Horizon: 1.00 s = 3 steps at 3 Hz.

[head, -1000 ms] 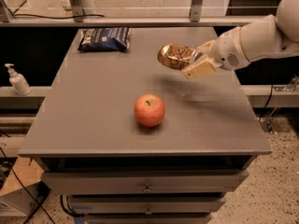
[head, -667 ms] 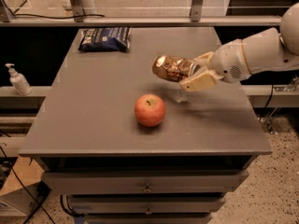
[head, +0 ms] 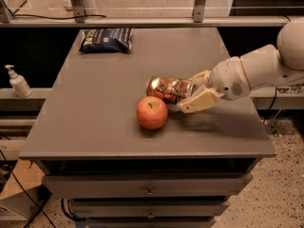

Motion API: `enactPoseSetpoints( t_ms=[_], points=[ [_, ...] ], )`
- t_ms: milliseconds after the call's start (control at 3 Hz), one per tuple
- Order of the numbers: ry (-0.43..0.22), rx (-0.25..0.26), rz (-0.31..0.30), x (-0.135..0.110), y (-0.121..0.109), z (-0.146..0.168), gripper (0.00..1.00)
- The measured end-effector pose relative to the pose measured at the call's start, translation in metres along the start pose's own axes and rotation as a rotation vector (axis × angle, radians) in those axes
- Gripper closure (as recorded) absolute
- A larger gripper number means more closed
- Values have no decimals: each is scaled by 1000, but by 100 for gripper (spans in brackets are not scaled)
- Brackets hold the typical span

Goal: Move orange can near apple

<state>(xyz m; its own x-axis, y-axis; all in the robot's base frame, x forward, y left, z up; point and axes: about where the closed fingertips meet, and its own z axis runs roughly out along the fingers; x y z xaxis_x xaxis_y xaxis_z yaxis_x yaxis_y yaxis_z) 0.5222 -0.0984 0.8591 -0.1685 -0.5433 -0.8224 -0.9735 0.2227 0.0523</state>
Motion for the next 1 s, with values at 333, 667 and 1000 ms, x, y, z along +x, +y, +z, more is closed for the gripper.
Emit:
enactPoseSetpoints(
  t_ms=[333,667,1000],
  points=[
    [3,-31,9,6,8,6,13],
    [5,-28,11,8,9,7,0],
    [5,-28,11,8,9,7,0]
  ],
)
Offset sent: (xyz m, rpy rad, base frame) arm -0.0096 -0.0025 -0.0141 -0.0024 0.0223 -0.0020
